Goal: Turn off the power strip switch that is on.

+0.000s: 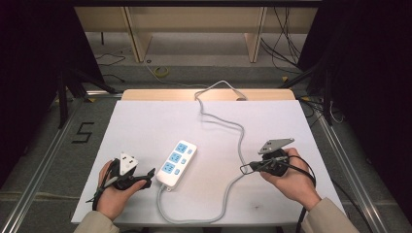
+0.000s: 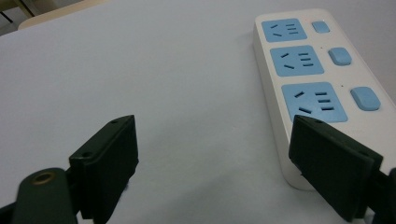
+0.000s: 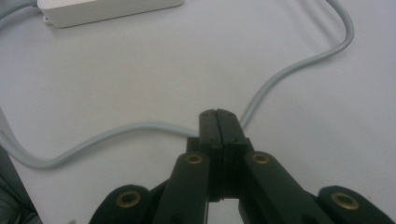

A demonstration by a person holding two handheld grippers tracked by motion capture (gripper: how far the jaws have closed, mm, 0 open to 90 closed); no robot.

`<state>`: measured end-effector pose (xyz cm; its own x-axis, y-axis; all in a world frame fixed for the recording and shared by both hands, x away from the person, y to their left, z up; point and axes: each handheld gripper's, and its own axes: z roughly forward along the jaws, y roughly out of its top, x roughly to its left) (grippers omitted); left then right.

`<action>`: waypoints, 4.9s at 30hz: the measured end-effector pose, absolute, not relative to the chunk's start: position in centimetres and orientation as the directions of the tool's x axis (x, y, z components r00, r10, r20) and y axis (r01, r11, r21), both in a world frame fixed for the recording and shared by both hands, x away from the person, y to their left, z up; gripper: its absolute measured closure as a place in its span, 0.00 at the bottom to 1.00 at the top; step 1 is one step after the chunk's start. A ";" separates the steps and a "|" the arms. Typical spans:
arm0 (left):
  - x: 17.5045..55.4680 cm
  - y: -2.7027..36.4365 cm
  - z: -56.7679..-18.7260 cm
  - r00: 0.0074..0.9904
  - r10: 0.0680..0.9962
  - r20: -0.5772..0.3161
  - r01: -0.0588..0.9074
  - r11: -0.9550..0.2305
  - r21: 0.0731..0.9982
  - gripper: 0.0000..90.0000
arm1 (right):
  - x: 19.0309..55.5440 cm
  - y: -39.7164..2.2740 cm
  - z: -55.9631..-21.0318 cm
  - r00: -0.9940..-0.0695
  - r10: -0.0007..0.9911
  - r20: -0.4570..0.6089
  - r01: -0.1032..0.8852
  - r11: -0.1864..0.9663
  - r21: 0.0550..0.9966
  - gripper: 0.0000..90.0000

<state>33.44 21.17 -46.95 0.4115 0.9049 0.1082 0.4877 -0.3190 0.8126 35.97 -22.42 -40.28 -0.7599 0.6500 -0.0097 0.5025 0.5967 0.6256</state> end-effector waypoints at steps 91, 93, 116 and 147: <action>33.6 21.0 -46.9 0.420 0.901 0.108 0.487 -0.324 0.811 0.17 | 39.0 -16.2 -39.2 -0.821 0.570 -0.031 0.442 0.668 0.598 1.00; 33.6 21.0 -46.9 0.420 0.901 0.108 0.487 -0.324 0.811 0.17 | 39.1 -16.1 -39.2 -0.821 0.571 -0.027 0.446 0.669 0.594 1.00; 33.6 20.9 -46.9 0.423 0.900 0.109 0.485 -0.326 0.811 0.17 | 40.0 -14.3 -39.1 -0.832 0.554 -0.035 0.431 0.684 0.588 1.00; 33.6 20.7 -46.9 0.427 0.898 0.107 0.485 -0.328 0.811 0.17 | 41.5 -11.2 -39.6 -0.844 0.535 -0.036 0.425 0.709 0.563 1.00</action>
<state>33.58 20.71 -46.91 0.4272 0.8978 0.1073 0.4849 -0.3277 0.8109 41.51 -11.25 -39.55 -0.8442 0.5348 -0.0364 0.4249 0.7090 0.5628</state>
